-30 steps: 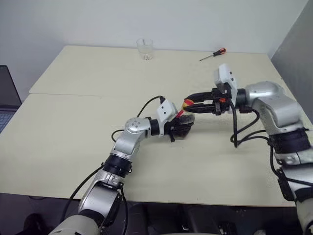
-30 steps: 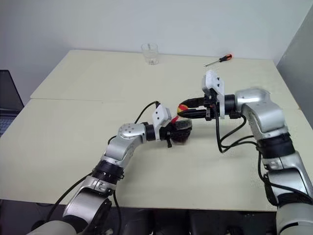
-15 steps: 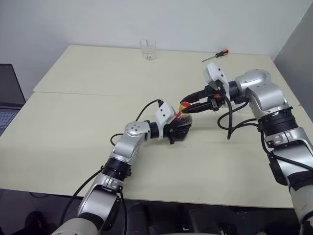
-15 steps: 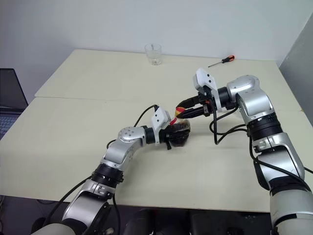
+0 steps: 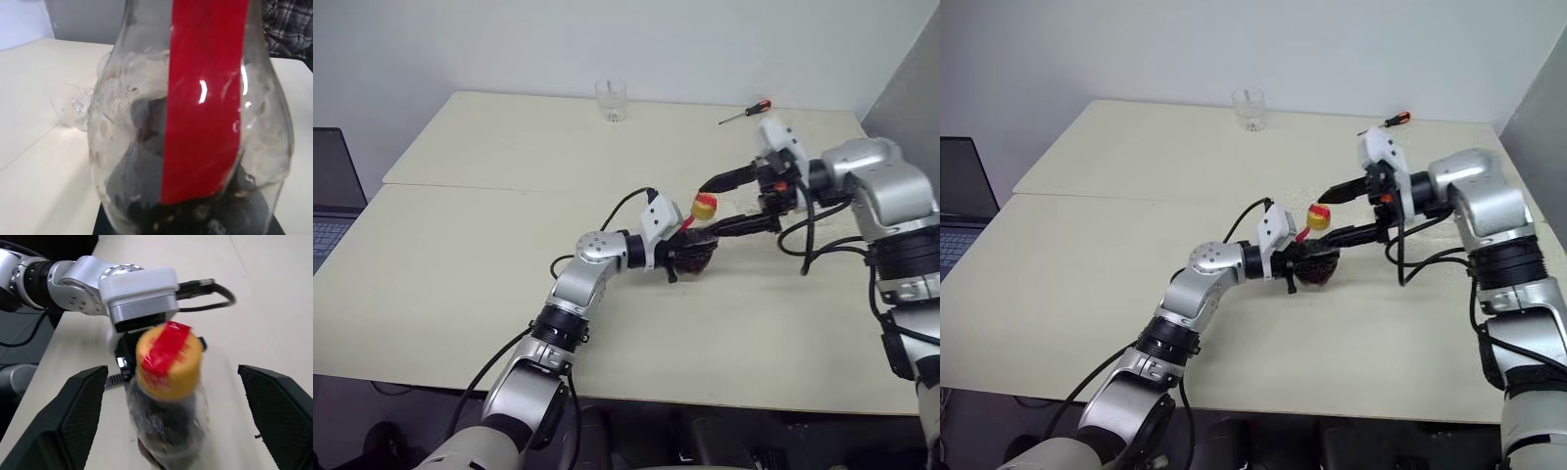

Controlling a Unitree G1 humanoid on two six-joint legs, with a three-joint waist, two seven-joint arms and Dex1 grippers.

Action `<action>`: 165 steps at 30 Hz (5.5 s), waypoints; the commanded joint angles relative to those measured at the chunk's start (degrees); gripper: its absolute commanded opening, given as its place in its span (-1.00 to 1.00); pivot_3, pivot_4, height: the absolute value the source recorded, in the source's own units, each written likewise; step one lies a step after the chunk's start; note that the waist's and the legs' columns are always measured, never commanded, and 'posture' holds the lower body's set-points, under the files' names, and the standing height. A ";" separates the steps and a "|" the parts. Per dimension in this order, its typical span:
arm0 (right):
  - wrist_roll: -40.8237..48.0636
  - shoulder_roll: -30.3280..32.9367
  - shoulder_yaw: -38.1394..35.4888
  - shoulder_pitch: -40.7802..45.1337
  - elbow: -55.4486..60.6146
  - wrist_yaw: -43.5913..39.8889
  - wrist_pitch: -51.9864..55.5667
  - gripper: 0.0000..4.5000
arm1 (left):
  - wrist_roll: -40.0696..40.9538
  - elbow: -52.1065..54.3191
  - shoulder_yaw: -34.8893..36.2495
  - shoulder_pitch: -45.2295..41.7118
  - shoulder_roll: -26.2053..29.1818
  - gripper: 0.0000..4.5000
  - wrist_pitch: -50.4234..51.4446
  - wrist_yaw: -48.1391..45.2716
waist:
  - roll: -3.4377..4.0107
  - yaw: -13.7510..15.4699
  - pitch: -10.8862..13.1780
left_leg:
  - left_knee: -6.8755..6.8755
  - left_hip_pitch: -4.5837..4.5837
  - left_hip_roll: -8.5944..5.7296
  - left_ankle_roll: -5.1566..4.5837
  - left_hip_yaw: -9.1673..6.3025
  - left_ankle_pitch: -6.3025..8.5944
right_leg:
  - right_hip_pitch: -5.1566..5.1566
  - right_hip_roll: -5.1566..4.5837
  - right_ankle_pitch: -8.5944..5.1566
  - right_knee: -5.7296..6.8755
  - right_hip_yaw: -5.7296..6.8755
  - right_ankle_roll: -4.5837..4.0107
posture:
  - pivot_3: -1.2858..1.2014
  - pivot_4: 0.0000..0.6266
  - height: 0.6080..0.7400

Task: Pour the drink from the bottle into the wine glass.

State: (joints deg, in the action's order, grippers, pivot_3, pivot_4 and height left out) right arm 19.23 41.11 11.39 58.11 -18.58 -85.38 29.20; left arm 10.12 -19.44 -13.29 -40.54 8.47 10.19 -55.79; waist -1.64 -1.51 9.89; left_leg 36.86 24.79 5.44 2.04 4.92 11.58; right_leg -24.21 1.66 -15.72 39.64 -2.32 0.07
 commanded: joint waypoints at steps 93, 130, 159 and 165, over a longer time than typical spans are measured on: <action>1.10 -39.46 -22.26 -18.01 59.41 86.13 50.39 1.00 | 0.42 -1.23 0.89 -2.30 -0.20 -0.61 -4.21 1.52 | 0.02 -0.40 -0.01 | -0.08 0.05 -0.01 0.01 -0.18 -0.01 | -0.06 0.00 -0.18 0.09 -0.10 0.27 | 0.03 -0.52 1.00; 7.58 -28.18 -36.01 -28.74 71.96 74.37 57.46 1.00 | -0.22 -4.55 1.53 -3.52 0.21 -0.64 -5.40 0.57 | 0.02 -0.30 -0.01 | -0.67 0.09 -0.03 0.02 -0.15 -0.01 | -0.02 -0.01 -0.18 -0.60 -0.06 0.27 | 0.03 -0.52 1.00; 12.14 -39.19 -31.27 -20.32 69.06 75.27 59.45 1.00 | -0.73 -5.05 1.97 -3.52 -0.38 -0.64 -6.07 0.75 | 0.02 -0.36 -0.02 | -0.71 0.05 -0.02 0.03 -0.16 -0.02 | -0.01 0.00 -0.17 -0.55 -0.05 0.26 | 0.03 -0.52 1.00; 9.15 -40.09 -27.45 -20.56 63.54 78.11 53.93 1.00 | -0.63 -4.55 1.93 -3.20 -0.32 -0.64 -6.05 0.87 | 0.02 -0.35 -0.02 | -0.70 0.05 -0.03 0.03 -0.15 -0.02 | -0.01 0.00 -0.17 -0.54 -0.06 0.26 | 0.03 -0.52 1.00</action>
State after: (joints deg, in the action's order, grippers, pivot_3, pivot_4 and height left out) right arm 29.49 1.15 -17.12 37.21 45.43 -8.26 86.37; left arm 8.87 -27.20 -11.93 -43.17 8.60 5.53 -55.11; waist -1.62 -1.86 9.87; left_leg 36.16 24.84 5.42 2.07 4.77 11.56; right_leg -24.22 1.66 -15.88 39.10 -2.38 0.31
